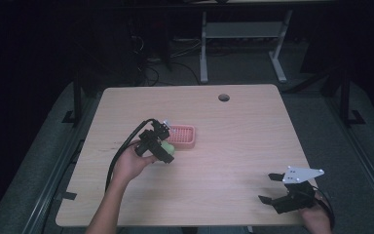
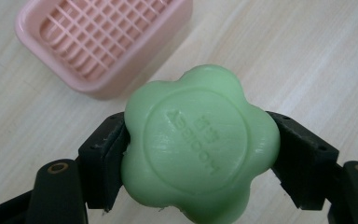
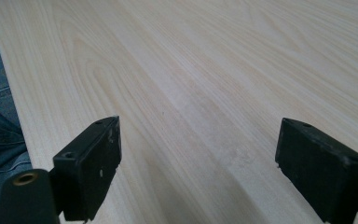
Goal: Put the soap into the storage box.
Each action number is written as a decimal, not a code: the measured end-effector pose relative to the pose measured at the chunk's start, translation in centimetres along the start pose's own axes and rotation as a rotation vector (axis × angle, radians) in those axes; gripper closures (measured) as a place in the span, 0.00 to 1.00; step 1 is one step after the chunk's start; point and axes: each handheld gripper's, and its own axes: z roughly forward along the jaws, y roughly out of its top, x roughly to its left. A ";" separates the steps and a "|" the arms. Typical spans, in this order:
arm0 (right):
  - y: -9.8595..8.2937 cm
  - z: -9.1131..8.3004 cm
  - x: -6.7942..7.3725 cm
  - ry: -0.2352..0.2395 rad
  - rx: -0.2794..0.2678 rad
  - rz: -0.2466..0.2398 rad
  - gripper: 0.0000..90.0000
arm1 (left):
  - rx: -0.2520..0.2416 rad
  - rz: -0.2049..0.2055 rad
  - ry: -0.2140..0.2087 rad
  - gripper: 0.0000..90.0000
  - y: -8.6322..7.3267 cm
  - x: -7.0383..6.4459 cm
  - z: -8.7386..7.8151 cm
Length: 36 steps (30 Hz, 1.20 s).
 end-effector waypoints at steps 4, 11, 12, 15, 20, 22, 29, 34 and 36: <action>0.0 0.0 0.0 0.000 -0.003 0.008 0.15 | 0.012 -0.003 0.006 0.30 1.1 0.4 0.1; 0.0 -0.1 -0.1 0.000 -0.009 0.004 0.15 | 0.019 -0.013 0.004 0.30 2.4 1.2 0.4; 0.0 -0.1 -0.1 0.000 -0.009 0.006 0.15 | 0.021 -0.017 0.003 0.30 2.7 1.5 0.4; -0.1 -0.1 -0.1 -0.001 -0.011 0.007 0.15 | 0.020 -0.022 0.004 0.30 3.1 1.9 0.5; 0.0 -0.2 -0.1 -0.001 -0.009 0.016 0.15 | 0.032 -0.031 0.008 0.30 3.9 2.6 0.8; -0.1 -0.2 -0.1 0.000 -0.009 0.011 0.15 | 0.044 -0.043 0.011 0.30 4.4 2.9 1.2; -0.1 -0.2 -0.2 0.001 -0.012 0.011 0.15 | 0.059 -0.044 0.028 0.30 5.3 3.4 1.7; -0.1 -0.2 -0.1 0.001 -0.012 0.010 0.15 | 0.061 -0.054 0.024 0.30 6.0 3.8 2.3; -0.1 -0.2 -0.2 0.001 -0.012 0.007 0.15 | 0.058 -0.066 0.013 0.30 6.2 4.0 2.4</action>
